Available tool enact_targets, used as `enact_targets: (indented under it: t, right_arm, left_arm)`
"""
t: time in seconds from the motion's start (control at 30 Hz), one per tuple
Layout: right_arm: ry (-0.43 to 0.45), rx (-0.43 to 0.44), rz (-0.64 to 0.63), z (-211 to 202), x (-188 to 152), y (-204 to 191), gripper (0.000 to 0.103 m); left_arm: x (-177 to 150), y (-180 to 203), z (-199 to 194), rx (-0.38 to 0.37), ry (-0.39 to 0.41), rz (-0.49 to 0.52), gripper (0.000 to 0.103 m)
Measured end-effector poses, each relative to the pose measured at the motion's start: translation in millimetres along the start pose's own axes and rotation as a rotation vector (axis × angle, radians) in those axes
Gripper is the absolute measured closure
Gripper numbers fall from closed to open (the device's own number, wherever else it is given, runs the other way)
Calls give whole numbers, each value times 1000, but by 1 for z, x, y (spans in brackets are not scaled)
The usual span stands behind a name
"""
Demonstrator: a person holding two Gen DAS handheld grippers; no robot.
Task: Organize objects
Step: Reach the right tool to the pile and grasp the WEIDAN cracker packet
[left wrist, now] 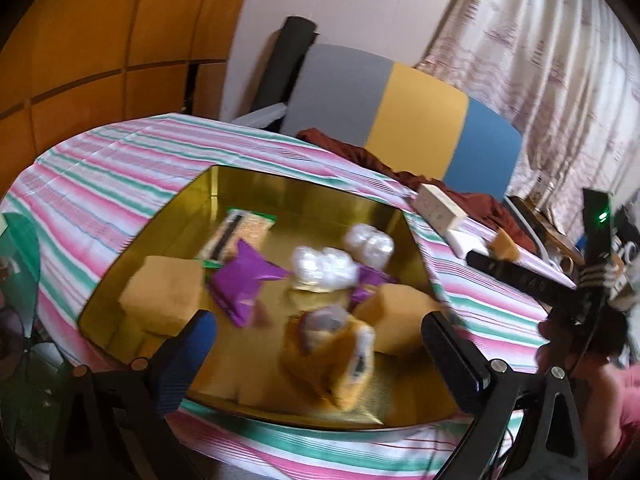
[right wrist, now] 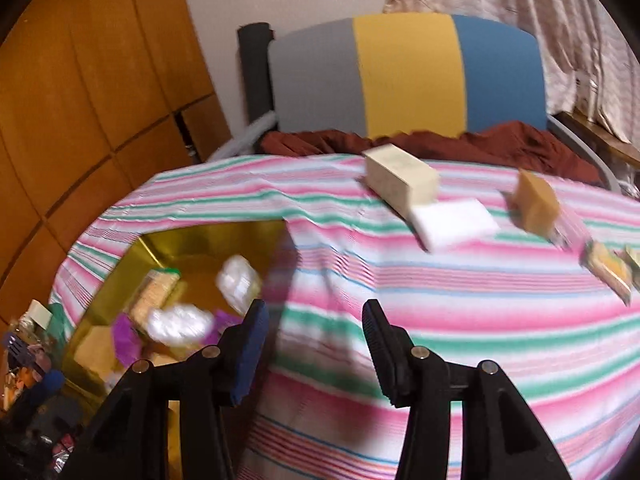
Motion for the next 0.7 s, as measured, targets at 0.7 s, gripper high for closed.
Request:
enact_targets:
  t: [0.7]
  right_arm:
    - [-70,-239,185,-33,-65,190,54]
  left_arm:
    - [-37,149,7,-257,-114,311,0]
Point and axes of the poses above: each gripper's, at about its wrist camera, not at the fingertips, and z roughly the way its jaws point, y to its right, x to its top, the point moved 7 cm from there along z, roughly the way its jaws point, and after that the axes turned 2 degrees about x, right-handed, at the moved point
